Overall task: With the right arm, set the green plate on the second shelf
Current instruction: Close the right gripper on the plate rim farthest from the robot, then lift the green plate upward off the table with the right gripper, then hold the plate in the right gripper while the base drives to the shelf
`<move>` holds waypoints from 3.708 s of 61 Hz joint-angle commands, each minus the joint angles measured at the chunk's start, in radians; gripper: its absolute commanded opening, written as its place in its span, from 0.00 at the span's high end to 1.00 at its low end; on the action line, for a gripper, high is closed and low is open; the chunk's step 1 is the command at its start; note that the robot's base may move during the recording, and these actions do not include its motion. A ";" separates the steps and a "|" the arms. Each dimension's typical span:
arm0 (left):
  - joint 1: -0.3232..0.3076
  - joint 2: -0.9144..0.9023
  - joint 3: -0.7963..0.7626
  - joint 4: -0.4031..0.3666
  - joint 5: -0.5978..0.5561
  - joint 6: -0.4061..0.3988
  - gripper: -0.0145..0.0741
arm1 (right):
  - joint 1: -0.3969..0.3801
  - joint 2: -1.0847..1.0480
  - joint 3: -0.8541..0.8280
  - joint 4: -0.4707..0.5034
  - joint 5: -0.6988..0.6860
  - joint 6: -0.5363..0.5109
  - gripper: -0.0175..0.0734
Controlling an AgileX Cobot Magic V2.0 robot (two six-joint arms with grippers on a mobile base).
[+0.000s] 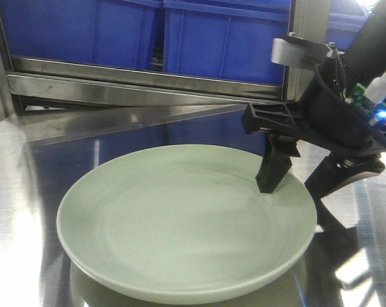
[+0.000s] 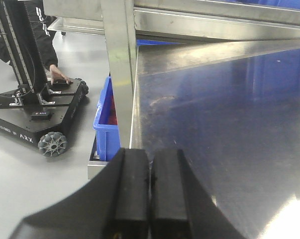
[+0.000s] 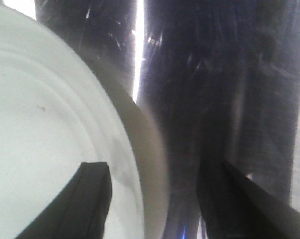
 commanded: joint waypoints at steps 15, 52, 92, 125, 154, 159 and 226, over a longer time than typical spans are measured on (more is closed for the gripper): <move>-0.001 -0.021 0.040 -0.001 -0.080 0.002 0.70 | 0.019 -0.001 -0.027 0.022 -0.050 -0.004 0.41; -0.001 -0.021 0.040 -0.001 -0.080 0.002 0.70 | 0.015 -0.215 -0.027 0.022 -0.232 -0.006 0.75; -0.001 -0.021 0.040 -0.001 -0.080 0.002 0.70 | -0.229 -0.811 0.183 0.021 -0.326 -0.134 0.75; -0.001 -0.021 0.040 -0.001 -0.080 0.002 0.70 | -0.274 -1.156 0.452 0.021 -0.355 -0.150 0.75; -0.001 -0.021 0.040 -0.001 -0.080 0.002 0.70 | -0.274 -1.160 0.457 0.021 -0.351 -0.150 0.75; -0.001 -0.021 0.040 -0.001 -0.080 0.002 0.70 | -0.274 -1.160 0.457 0.021 -0.351 -0.150 0.75; -0.001 -0.021 0.040 -0.001 -0.080 0.002 0.70 | -0.274 -1.159 0.457 0.021 -0.350 -0.150 0.75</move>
